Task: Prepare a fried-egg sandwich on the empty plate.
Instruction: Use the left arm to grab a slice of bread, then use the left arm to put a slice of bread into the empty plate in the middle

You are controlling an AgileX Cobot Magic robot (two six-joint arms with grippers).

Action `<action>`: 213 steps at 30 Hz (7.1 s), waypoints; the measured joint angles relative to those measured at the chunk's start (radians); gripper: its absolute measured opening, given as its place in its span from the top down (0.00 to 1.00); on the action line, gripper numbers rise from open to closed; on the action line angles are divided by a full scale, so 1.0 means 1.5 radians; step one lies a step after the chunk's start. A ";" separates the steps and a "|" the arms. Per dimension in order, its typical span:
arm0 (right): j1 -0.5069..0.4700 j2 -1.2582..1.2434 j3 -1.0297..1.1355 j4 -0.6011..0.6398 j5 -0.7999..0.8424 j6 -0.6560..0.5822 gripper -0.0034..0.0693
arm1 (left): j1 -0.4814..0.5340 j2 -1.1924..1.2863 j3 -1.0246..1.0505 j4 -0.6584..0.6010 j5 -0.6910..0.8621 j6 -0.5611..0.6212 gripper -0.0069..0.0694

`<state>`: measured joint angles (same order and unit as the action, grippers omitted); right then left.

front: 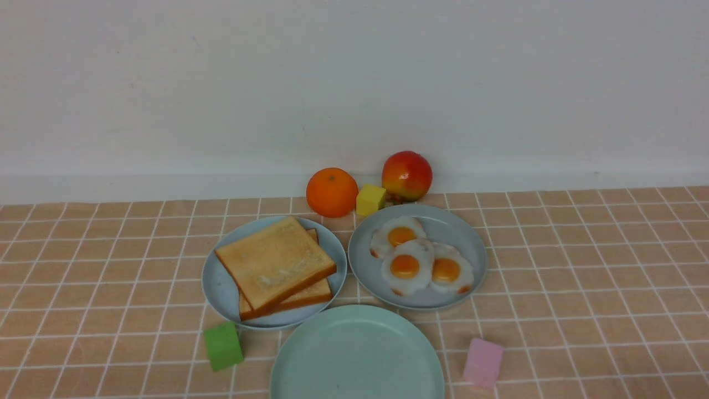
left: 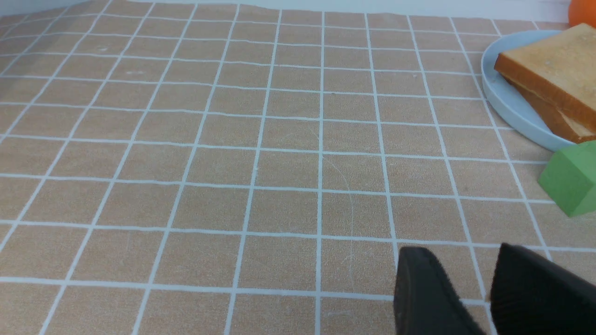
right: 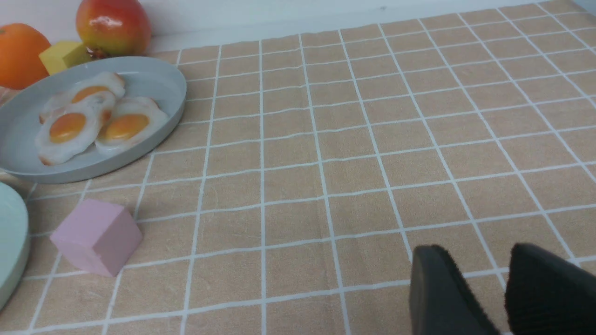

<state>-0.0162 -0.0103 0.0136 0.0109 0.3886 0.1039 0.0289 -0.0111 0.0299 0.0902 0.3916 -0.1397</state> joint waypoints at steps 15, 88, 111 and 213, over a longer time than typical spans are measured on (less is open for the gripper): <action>0.000 0.000 0.000 0.000 0.000 0.000 0.62 | 0.000 0.000 0.000 0.000 0.000 0.000 0.60; 0.000 0.297 -0.407 0.048 -0.333 0.218 0.62 | 0.000 0.209 -0.343 -0.097 -0.316 -0.503 0.60; 0.127 0.778 -0.638 0.018 0.211 0.146 0.62 | 0.000 0.762 -0.559 -0.130 0.035 -0.428 0.60; 0.251 0.899 -0.636 0.207 0.284 -0.099 0.61 | -0.188 1.135 -0.580 -0.816 0.122 0.510 0.21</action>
<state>0.3597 1.3388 -0.9408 0.3210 0.8151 -0.0452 -0.2525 1.6910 -0.8408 -1.1339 0.5749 0.6254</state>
